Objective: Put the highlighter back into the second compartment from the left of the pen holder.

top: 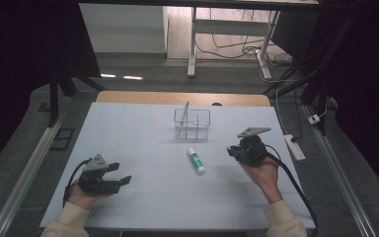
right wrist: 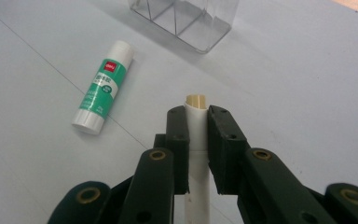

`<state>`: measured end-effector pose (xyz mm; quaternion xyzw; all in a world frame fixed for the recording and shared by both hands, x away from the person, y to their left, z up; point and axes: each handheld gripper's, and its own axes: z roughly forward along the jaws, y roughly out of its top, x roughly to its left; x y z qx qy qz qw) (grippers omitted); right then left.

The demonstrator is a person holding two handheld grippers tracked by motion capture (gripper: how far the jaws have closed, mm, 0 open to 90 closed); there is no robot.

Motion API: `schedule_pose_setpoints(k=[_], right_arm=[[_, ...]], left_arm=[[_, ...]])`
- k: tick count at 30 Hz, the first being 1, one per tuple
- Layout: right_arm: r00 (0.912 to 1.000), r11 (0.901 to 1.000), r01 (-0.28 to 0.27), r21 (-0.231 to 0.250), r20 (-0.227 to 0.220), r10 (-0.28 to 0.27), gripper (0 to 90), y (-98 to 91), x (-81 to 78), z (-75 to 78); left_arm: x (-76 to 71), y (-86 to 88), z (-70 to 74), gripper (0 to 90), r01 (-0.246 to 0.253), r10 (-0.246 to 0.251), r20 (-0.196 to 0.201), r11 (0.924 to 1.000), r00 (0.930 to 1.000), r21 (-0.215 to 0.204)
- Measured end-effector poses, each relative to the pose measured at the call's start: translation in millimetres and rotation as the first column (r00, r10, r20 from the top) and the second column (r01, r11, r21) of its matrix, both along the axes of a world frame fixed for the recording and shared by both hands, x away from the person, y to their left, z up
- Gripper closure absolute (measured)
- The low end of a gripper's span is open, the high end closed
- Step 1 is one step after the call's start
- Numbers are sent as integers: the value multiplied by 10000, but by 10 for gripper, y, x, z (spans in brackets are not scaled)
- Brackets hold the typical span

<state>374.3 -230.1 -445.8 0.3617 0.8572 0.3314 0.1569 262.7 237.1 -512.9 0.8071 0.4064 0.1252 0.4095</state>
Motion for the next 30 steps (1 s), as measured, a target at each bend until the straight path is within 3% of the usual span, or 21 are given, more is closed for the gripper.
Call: schedule_pose_setpoints(k=[5,11,18,30], right_arm=[[10000,9997,26,251,67,-28,785,-13,5,11],[9991,9962,62,872,407,-98,784,-27,-10,60],[9980,9929,71,1189,621,-146,784,-22,11,82],[9952,9791,-81,2030,975,-119,784,37,59,109]], left_arm=[[-2,1,0,284,-13,13,19,10000,10000,26],[-2,-1,1,284,8,-8,33,10000,10000,33],[-6,-4,2,284,29,-29,23,10000,10000,45],[-12,-9,6,284,0,0,41,10000,10000,55]])
